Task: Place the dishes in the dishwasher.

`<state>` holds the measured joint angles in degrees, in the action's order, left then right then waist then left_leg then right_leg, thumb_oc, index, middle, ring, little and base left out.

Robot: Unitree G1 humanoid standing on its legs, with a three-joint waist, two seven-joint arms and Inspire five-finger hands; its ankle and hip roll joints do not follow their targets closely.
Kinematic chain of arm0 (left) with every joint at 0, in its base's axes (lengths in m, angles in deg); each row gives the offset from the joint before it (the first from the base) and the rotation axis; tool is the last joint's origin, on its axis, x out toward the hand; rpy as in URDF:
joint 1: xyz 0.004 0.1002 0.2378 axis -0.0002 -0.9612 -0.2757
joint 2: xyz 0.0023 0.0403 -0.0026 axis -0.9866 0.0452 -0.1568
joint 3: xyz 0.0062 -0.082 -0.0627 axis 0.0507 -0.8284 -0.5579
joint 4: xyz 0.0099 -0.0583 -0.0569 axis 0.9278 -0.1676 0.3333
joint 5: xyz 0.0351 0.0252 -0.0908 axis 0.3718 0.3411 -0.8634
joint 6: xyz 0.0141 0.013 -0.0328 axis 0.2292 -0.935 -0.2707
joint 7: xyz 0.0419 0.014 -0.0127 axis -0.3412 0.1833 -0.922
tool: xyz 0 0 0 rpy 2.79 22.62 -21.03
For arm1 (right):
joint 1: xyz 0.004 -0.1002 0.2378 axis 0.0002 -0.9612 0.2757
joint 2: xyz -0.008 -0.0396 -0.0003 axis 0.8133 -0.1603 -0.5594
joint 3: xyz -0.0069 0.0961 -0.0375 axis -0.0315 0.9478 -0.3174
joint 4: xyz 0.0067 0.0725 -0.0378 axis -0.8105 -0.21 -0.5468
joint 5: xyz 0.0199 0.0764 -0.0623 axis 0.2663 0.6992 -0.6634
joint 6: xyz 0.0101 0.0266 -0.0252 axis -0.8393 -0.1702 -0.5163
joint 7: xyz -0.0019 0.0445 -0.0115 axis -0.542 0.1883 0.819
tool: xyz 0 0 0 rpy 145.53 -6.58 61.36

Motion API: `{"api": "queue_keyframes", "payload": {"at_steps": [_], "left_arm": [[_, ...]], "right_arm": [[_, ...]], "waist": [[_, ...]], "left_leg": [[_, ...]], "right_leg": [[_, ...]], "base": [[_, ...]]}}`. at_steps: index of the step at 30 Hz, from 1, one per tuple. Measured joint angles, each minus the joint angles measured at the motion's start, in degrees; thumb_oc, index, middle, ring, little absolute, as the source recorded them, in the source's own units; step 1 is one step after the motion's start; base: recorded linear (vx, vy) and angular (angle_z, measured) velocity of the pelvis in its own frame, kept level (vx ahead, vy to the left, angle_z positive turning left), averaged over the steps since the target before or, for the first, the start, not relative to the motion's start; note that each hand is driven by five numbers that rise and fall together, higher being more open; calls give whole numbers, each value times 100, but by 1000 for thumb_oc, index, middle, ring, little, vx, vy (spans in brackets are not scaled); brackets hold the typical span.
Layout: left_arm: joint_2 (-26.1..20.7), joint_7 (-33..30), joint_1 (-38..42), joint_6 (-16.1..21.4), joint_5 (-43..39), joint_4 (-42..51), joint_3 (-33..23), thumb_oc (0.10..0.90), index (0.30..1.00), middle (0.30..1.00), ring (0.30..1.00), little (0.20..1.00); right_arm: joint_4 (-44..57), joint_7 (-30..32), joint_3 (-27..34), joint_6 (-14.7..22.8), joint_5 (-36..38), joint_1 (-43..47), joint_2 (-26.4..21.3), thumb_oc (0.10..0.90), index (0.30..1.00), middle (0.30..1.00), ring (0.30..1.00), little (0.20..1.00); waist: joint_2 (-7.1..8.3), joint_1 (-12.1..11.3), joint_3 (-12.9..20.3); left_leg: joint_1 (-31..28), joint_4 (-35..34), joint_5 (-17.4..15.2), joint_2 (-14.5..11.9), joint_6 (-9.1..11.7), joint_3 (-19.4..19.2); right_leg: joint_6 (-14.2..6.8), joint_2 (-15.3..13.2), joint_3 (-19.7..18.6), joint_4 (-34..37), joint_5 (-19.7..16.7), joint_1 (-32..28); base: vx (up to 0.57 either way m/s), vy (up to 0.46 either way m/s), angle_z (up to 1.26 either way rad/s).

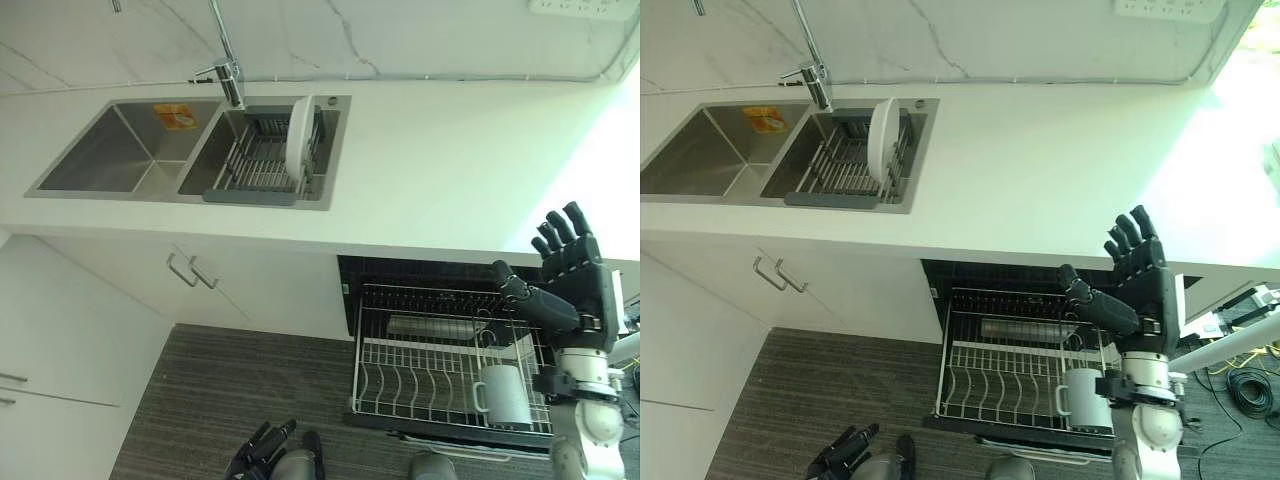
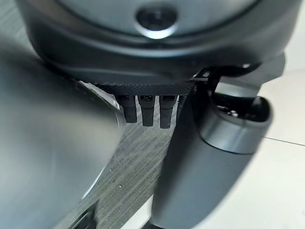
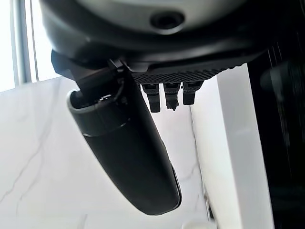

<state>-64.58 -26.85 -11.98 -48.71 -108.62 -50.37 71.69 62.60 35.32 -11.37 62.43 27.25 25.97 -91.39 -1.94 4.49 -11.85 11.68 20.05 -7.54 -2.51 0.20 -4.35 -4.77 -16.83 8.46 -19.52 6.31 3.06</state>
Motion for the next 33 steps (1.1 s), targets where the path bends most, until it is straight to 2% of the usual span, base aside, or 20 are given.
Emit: {"api": "queue_keyframes", "payload": {"at_steps": [2,3,4,6,7,8,10,11,13,18,20,21,22,25,26,27,28,30,31,33], "left_arm": [[-185,122,-25,-100,236,-115,262,800,900,900,900,900],[-345,134,-99,-255,397,-207,357,800,900,900,900,900],[-368,153,-98,-303,377,-181,335,800,900,900,900,900],[-411,240,-98,-366,384,-155,376,800,900,900,900,900],[-437,260,-111,-459,383,-170,376,800,900,900,900,900],[-455,364,-155,-496,369,-124,343,800,900,900,900,900],[-452,380,-152,-533,360,-55,358,800,900,900,900,900],[-416,382,-47,-529,353,-120,358,800,900,900,900,900],[-375,368,13,-525,374,-239,340,800,900,900,900,900],[-175,331,-175,-273,359,-182,161,800,900,900,900,900],[-179,352,-180,-234,366,-181,167,800,900,900,900,900],[-164,358,-178,-194,367,-146,110,800,900,900,900,900],[-140,345,-198,-178,375,-81,75,800,900,900,900,900],[-128,312,-194,-117,593,-61,67,800,900,900,900,900],[-149,272,-132,22,704,-120,75,800,900,900,900,900],[-142,248,-75,94,776,-176,105,800,900,900,900,900],[-137,231,-6,170,849,-186,147,800,900,900,900,900],[-127,193,71,215,1058,-279,281,800,900,900,900,900],[-143,193,156,177,1075,-376,293,800,900,900,900,900],[-151,253,374,147,1164,-611,397,800,900,900,900,900]], "right_arm": [[164,-104,-187,-64,-2,100,6,800,900,900,900,900],[270,-279,-351,-81,-1,303,3,800,900,900,900,900],[331,-312,-354,-86,5,359,-6,800,900,900,900,900],[336,-307,-414,-145,12,469,-37,800,900,900,900,900],[334,-298,-473,-175,9,552,-60,800,900,900,900,900],[337,-223,-629,-172,10,747,-146,800,900,900,900,900],[289,-128,-825,-169,7,1006,-312,800,900,900,900,900],[194,-94,-878,-162,7,1228,-404,800,900,900,900,900],[53,3,-888,-186,18,1188,-446,800,900,900,900,900],[109,72,-873,-176,12,938,-469,800,900,900,900,900],[98,128,-869,-173,19,931,-467,800,900,900,900,900],[51,123,-870,-156,19,972,-437,800,900,900,900,900],[33,117,-868,-156,17,956,-420,800,900,900,900,900],[34,74,-830,-153,52,964,-458,800,900,900,900,900],[31,74,-827,-164,52,966,-517,800,900,900,900,900],[32,69,-830,-174,52,967,-530,800,900,900,900,900],[34,72,-812,-176,52,957,-533,800,900,900,900,900],[90,91,-651,-234,42,822,-485,800,900,900,900,900],[159,155,-629,-249,40,737,-441,800,900,900,900,900],[320,205,-591,-316,164,670,-391,800,900,900,900,900]], "waist": [[18,-60,8],[21,-177,17],[24,-181,15],[57,-203,21],[63,-215,30],[177,-321,106],[214,-396,119],[138,-340,62],[57,-346,62],[133,-393,38],[160,-447,28],[208,-474,-30],[223,-489,-43],[3,-360,-52],[-55,-305,-59],[-94,-312,-67],[-119,-277,-74],[-183,-197,-82],[-110,-188,-116],[42,-132,-167]], "left_leg": [[-44,-6,-87,-46,-151,-270],[-88,-62,-129,-186,-282,-602],[-122,-156,-113,-196,-368,-655],[-248,-312,-61,-198,-450,-786],[-303,-377,-41,-200,-465,-876],[-257,-418,-32,-112,-477,-1137],[-79,-339,31,56,-534,-1271],[25,-283,32,78,-519,-1265],[41,-364,91,112,-334,-1217],[-287,-868,490,345,-16,-1221],[-292,-729,667,458,-51,-817],[-149,-420,660,494,65,-489],[-106,-315,575,425,39,-324],[120,-212,436,-66,137,342],[283,-231,419,-325,234,831],[337,-330,487,-482,338,960],[370,-362,475,-603,338,1015],[396,-316,460,-618,343,791],[170,-289,492,-342,498,491],[4,85,28,224,-47,146]], "right_leg": [[14,-5,133,185,-384,85],[-66,136,595,120,-385,263],[-127,344,843,-5,-249,316],[-169,702,848,-235,58,338],[-113,893,847,-339,225,332],[19,1194,1108,-348,457,332],[163,1306,1242,83,582,231],[419,1346,1163,209,630,280],[590,1367,1125,197,604,326],[745,1212,882,-140,734,475],[778,1115,675,-286,810,514],[793,1079,543,-273,772,461],[789,1092,493,-220,665,418],[699,1274,314,-190,711,370],[602,1314,156,-198,738,365],[609,1304,56,-228,732,341],[498,1252,-64,-299,797,323],[85,884,-200,-266,948,55],[-143,490,-329,-119,940,-224],[-8,-72,-346,-175,390,-405]], "base": [[-11,183,-71],[-8,131,-99],[-5,107,-89],[-38,58,-34],[-67,33,-67],[-132,-11,-65],[-130,-84,-50],[-46,-107,-15],[-16,-84,11],[-13,-3,-15],[23,118,-44],[46,174,-57],[70,242,-45],[110,269,-39],[224,479,-68],[233,490,-69],[306,638,-53],[325,636,-27],[337,663,-17],[247,571,-19]]}}
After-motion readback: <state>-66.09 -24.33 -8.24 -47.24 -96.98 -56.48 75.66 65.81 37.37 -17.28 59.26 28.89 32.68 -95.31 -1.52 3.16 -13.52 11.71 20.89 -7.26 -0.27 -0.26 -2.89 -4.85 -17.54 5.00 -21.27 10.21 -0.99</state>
